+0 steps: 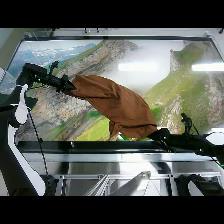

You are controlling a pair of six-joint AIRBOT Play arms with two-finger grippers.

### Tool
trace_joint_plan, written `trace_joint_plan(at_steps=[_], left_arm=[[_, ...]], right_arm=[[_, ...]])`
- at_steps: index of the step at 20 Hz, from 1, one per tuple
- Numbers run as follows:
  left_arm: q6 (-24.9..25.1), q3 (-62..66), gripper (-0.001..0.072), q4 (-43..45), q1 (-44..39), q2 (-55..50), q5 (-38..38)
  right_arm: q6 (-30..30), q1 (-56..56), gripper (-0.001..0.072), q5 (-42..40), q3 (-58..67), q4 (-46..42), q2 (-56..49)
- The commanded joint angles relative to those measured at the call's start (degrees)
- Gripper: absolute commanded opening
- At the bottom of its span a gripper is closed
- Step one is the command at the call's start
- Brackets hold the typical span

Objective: Fold the shirts.

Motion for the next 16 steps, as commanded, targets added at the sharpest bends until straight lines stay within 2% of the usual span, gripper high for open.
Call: trace_joint_plan(at_steps=[1, 3, 5, 9, 11, 14, 16], left_arm=[[0.2, 0.3, 0.0021, -4.1, 0.9, -0.2, 3.3], [0.1, 0.3, 0.0021, -4.1, 0.9, -0.2, 6.1], [-0.6, 0.3, 0.0021, -4.0, 0.9, -0.1, 7.4], [-1.2, 0.3, 0.0021, -4.0, 0.3, -0.1, 8.3], [-1.2, 0.3, 0.0021, -4.0, 0.3, -0.1, 8.3], [-1.2, 0.3, 0.0021, -4.0, 0.4, -0.1, 8.3], [-1.2, 0.3, 0.0021, -4.0, 0.9, -0.1, 8.3]], right_arm=[[2.7, 0.0, 0.0480, -6.1, -2.7, -2.6, -0.1], [-0.4, 0.0, 0.0480, -12.3, -2.8, 2.2, -0.9], [-8.0, 1.0, 0.0480, -16.6, -2.8, 12.0, -3.7], [-17.9, 11.6, 0.0479, -28.5, -2.1, 25.9, -15.3], [-24.2, 16.7, 0.0479, -30.0, 0.4, 33.1, -22.6], [-33.4, 21.4, 0.0467, -27.4, 6.8, 43.2, -30.8], [-34.4, 21.6, 0.0223, -24.9, 10.8, 43.3, -32.8]])
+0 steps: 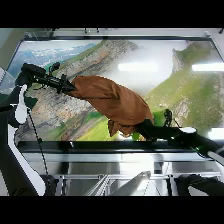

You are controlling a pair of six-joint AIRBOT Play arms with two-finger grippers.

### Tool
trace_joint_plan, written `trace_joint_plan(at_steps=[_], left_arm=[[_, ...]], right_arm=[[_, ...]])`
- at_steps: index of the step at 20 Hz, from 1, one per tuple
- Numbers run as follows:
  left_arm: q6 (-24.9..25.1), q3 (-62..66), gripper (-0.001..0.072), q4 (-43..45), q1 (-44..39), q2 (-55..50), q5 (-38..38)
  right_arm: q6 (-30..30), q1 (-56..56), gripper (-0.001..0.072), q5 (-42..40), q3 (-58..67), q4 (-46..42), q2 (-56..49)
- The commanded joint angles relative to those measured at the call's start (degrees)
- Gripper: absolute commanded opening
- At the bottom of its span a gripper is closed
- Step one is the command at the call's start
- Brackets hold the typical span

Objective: Fold the shirts.

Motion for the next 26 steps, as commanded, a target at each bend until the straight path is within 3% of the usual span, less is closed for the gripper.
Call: trace_joint_plan(at_steps=[1, 2, 5, 9, 11, 14, 17, 22, 26], left_arm=[[0.0, 0.0, 0.0021, 0.0, 0.8, 0.0, 0.2], [-0.1, 0.0, 0.0021, -0.7, 1.3, 0.1, 0.3], [0.2, 0.0, 0.0021, -4.1, 3.1, 3.1, 0.4], [1.1, 0.0, 0.0021, -15.4, 6.5, 15.0, 2.1], [2.9, 0.0, 0.0021, -27.5, 8.1, 24.9, 2.7], [2.6, 0.3, 0.0022, -27.5, 9.2, 44.6, 1.2], [1.4, 0.2, 0.0022, -23.3, 12.3, 61.5, -0.9], [0.2, -13.1, 0.0023, -11.7, 16.6, 73.3, -3.3], [3.8, -31.8, 0.0023, -10.1, 16.6, 65.6, -11.1]], right_arm=[[-6.4, 2.6, 0.0119, 1.6, 6.3, 7.0, -5.1], [-6.4, 2.4, 0.0030, 2.0, 7.3, 7.0, -4.6], [-6.8, 0.4, 0.0025, 7.3, 8.0, 6.8, -0.7], [-14.2, -9.6, 0.0026, 27.7, 11.0, 7.1, 14.7], [-16.7, -18.7, 0.0026, 34.2, 16.3, 10.0, 25.7], [-16.2, -34.7, 0.0025, 34.1, 27.3, 10.4, 40.2], [-11.4, -46.8, 0.0025, 34.1, 34.7, 8.3, 46.8], [-9.0, -47.1, 0.0025, 33.4, 35.3, -0.6, 40.9], [-12.6, -32.6, 0.0024, 20.1, 35.3, -10.0, 22.3]])
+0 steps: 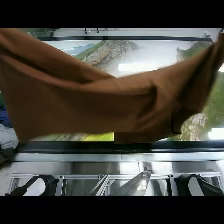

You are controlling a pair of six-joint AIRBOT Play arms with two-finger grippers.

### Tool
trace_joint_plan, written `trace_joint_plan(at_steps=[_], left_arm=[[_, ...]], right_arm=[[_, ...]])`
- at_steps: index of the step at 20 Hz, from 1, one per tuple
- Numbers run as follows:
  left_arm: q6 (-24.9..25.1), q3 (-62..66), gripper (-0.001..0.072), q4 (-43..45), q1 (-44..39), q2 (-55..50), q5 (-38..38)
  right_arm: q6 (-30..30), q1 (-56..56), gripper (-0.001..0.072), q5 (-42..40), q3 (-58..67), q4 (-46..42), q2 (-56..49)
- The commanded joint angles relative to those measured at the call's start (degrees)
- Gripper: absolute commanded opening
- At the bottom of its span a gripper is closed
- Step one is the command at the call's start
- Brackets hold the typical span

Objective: Fold the shirts.

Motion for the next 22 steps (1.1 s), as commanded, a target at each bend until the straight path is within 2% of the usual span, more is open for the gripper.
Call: trace_joint_plan(at_steps=[1, 3, 4, 7, 8, 9, 10, 11, 13, 15, 18, 22], left_arm=[[5.6, -14.5, 0.0023, 2.1, -0.1, -6.6, -9.4], [10.0, -18.1, 0.0023, 1.9, -0.8, -15.2, -16.0], [11.0, -18.1, 0.0023, 1.8, -1.4, -20.0, -17.6], [13.5, -11.4, 0.0038, 1.8, -4.4, -36.2, -15.3], [13.5, -7.6, 0.0281, 1.8, -5.2, -40.8, -13.5], [13.4, -3.8, 0.0571, 1.8, -5.5, -44.1, -11.9], [11.6, 0.4, 0.0711, 1.9, -5.2, -46.6, -10.6], [10.3, 4.3, 0.0711, 1.9, -4.5, -48.2, -8.6], [6.9, 10.4, 0.0711, 2.6, -1.6, -49.1, -3.1], [4.1, 11.7, 0.0703, 5.6, 1.9, -47.8, 3.4], [1.0, 1.8, 0.0704, 19.1, 4.5, -41.5, 7.7], [1.0, -23.3, 0.0704, 37.3, 7.3, -29.1, -1.2]], right_arm=[[-4.7, 12.7, 0.0024, -11.2, 0.4, -7.2, -17.3], [-8.8, 19.5, 0.0023, -19.9, 2.1, -7.1, -30.8], [-9.4, 21.0, 0.0022, -21.7, 4.3, -7.1, -37.1], [-9.0, 22.0, 0.0024, -19.1, 14.3, -7.1, -52.5], [-8.6, 22.0, 0.0030, -18.7, 16.7, -7.1, -54.6], [-8.5, 21.4, 0.0218, -17.6, 19.0, -7.3, -55.6], [-7.1, 20.3, 0.0317, -16.0, 21.0, -8.6, -55.4], [-2.1, 18.4, 0.0318, -13.4, 23.5, -12.3, -54.7], [11.3, 13.6, 0.0402, -5.8, 27.5, -25.9, -51.5], [19.6, 9.7, 0.0400, 2.3, 27.7, -37.8, -46.7], [23.8, 6.9, 0.0383, 8.5, 19.4, -47.2, -38.0], [24.4, 5.3, 0.0363, 2.2, -2.2, -47.2, -24.5]])
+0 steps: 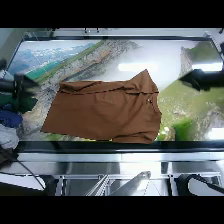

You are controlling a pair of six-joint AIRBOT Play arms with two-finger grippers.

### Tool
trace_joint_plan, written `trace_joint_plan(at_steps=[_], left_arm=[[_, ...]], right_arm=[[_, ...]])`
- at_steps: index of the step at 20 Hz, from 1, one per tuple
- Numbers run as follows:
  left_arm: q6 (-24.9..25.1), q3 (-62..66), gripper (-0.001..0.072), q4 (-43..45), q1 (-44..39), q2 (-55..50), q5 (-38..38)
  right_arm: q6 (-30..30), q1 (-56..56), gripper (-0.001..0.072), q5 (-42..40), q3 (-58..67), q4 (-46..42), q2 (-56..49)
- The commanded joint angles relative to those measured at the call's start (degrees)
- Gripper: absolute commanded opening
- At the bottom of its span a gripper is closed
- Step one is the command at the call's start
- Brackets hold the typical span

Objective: Fold the shirts.

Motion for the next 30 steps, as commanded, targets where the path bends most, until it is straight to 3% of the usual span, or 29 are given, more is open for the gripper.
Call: trace_joint_plan(at_steps=[1, 6, 11, 16, 17, 20, 22, 23, 24, 26, 30], left_arm=[[-1.1, -18.9, 0.0704, 16.5, 3.1, 8.8, -6.3], [0.5, -27.9, 0.0703, 17.9, 5.7, 8.8, -12.6], [3.8, -24.1, 0.0703, 9.8, 5.4, 1.3, -7.1], [6.4, -23.6, 0.0693, 6.4, 1.7, -3.4, -6.1], [7.2, -23.6, 0.0632, 5.3, 1.0, -3.4, -6.0], [9.6, -23.7, 0.0053, 5.7, -0.2, -3.3, -4.0], [9.9, -23.7, 0.0026, 5.6, -0.2, -3.3, -2.7], [9.9, -23.7, 0.0026, 5.6, 0.0, -3.3, -2.5], [9.9, -23.7, 0.0027, 5.5, 0.3, -3.3, -2.5], [9.9, -23.7, 0.0027, 5.5, 0.4, -3.3, -2.5], [9.9, -23.7, 0.0027, 5.5, 0.2, -3.3, -2.4]], right_arm=[[3.0, -1.6, 0.0363, -3.3, -16.7, -4.1, 11.6], [3.0, -1.6, 0.0363, -4.4, -26.6, -4.0, 20.3], [3.1, -1.6, 0.0363, -3.1, -26.7, -3.6, 21.8], [3.9, -1.6, 0.0363, -2.1, -26.7, -3.7, 21.8], [4.4, -1.6, 0.0363, -1.6, -26.7, -4.2, 21.8], [9.9, -1.6, 0.0364, 0.7, -27.4, -10.7, 21.8], [13.9, -1.6, 0.0393, 1.7, -29.9, -15.8, 21.8], [15.3, -1.6, 0.0533, 2.3, -31.8, -16.4, 21.8], [16.7, -1.6, 0.0575, 2.6, -34.2, -16.1, 21.8], [15.7, -1.4, 0.0574, 2.2, -40.7, -11.1, 21.8], [7.7, -1.3, 0.0573, -4.3, -52.0, 3.8, 21.7]])
